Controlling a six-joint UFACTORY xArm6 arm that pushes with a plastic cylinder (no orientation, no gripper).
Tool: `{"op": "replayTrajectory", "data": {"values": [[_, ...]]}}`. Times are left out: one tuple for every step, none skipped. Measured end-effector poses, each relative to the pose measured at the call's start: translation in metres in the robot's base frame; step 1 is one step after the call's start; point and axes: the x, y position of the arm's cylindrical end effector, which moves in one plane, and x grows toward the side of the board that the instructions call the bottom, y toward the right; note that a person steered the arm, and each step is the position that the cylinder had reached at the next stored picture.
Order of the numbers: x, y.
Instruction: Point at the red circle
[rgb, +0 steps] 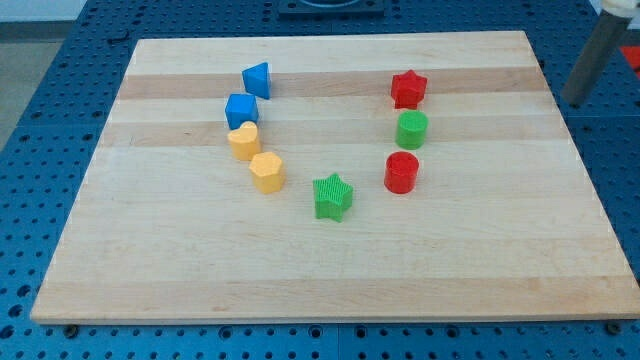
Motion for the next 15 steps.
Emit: {"op": "replayTrajectory", "data": {"values": [[0.017,0.0],[0.017,-0.001],[0.017,-0.007],[0.017,-0.014],[0.017,-0.028],[0.017,-0.073],[0.017,-0.075],[0.017,-0.081],[0.017,-0.13],[0.017,-0.143],[0.017,-0.143],[-0.004,-0.144],[-0.033,-0.162],[-0.042,-0.145],[-0.042,-0.083]]}}
